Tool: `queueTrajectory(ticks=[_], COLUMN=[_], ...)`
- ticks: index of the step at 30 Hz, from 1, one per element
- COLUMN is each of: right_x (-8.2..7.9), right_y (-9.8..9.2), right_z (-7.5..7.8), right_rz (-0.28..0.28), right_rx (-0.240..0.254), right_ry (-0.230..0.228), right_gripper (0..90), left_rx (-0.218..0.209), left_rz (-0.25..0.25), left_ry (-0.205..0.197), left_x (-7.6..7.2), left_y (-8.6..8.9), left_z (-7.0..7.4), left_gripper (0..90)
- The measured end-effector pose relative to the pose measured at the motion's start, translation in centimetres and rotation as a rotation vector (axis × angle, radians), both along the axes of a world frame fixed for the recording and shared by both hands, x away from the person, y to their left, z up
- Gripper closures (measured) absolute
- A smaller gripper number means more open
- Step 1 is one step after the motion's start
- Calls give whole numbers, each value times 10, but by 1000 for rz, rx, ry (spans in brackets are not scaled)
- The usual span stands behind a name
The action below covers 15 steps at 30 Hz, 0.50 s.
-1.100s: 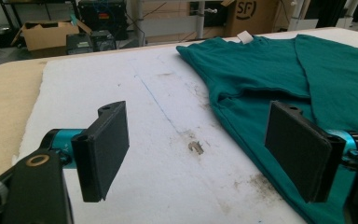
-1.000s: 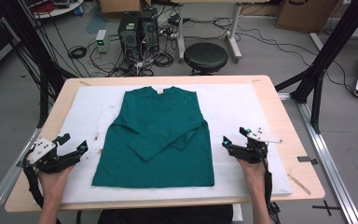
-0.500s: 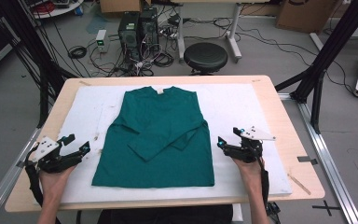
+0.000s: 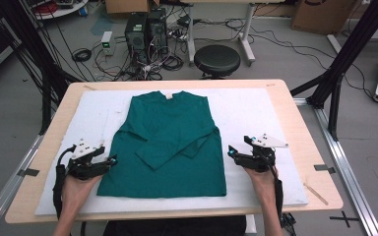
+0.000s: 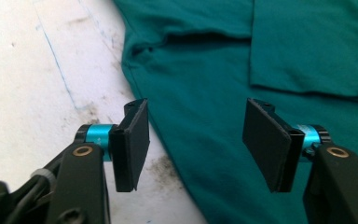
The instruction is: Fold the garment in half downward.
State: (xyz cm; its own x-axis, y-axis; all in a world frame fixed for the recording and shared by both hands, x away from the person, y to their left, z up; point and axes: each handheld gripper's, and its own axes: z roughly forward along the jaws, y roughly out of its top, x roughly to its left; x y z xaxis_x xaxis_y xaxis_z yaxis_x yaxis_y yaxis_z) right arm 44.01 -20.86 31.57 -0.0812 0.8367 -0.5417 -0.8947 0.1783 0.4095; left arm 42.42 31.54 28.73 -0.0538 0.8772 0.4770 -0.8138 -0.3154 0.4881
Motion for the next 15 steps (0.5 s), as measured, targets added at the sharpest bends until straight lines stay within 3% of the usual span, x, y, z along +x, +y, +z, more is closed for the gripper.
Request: queueTrajectory(ticks=[1,5,12,15], right_x=[0,1,2,1], right_y=[0,1,5,9], right_z=[0,0,1,0], right_rz=[-3,-7,-23,-44], right_rx=[-1,-5,-23,-39], right_ry=[1,7,25,42], right_gripper=[267,267,275,282], left_rx=[-11,-23,-32,-44], left_rz=[9,-36,-11,3], left_ry=[9,76,116,114], left_x=[0,3,8,12], left_y=[-1,2,-1,-3], left_z=[0,5,10,11], left_gripper=[447,484,499,501])
